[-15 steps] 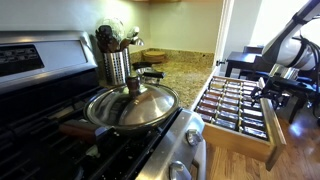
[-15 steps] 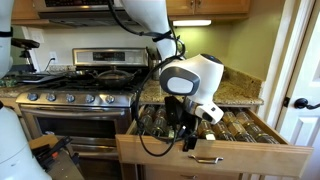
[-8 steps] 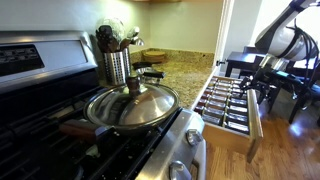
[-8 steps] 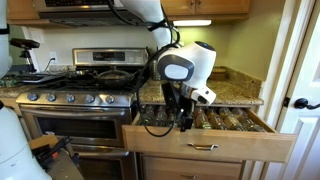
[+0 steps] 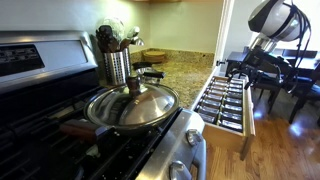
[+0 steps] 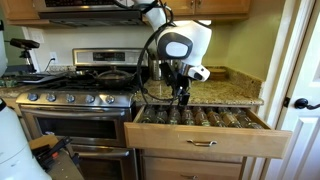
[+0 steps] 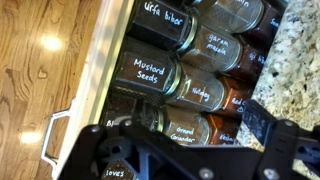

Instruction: Close the open drawer

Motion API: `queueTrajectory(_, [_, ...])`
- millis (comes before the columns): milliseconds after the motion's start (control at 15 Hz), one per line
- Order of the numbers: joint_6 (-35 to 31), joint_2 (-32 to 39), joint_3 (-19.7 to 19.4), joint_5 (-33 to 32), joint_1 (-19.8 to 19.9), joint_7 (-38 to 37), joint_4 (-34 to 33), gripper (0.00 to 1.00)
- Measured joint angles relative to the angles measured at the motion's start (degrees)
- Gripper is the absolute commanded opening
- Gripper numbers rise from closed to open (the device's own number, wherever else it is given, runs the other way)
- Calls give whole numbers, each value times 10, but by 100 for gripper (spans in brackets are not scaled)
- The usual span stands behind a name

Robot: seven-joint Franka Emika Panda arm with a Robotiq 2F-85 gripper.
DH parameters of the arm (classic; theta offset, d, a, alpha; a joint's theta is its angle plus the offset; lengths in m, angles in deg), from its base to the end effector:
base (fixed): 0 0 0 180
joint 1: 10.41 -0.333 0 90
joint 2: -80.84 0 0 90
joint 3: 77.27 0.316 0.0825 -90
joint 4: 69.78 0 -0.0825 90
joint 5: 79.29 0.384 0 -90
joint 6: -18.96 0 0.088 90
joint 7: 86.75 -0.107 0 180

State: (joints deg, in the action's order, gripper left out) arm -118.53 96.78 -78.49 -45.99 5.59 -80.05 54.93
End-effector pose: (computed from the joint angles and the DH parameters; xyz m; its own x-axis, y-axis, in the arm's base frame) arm 0.5326 -0.1608 0.2587 0.8159 -0.5713 -0.0885 -0.5616 -0.7469 -0.3560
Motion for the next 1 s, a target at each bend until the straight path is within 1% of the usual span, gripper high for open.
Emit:
queueTrajectory(200, [31,-21,-21,-39,-5,-22,11,100])
queueTrajectory(333, [46,-37,-43,-82,-5,-42,30,100])
queueTrajectory(467, [51,-47,-64,-103,-3,-44,47,100])
queueTrajectory(667, [49,-47,-77,-92,3,-22,56,100])
queueTrajectory(1000, [49,-11,-73,-67,1,-20,45,100])
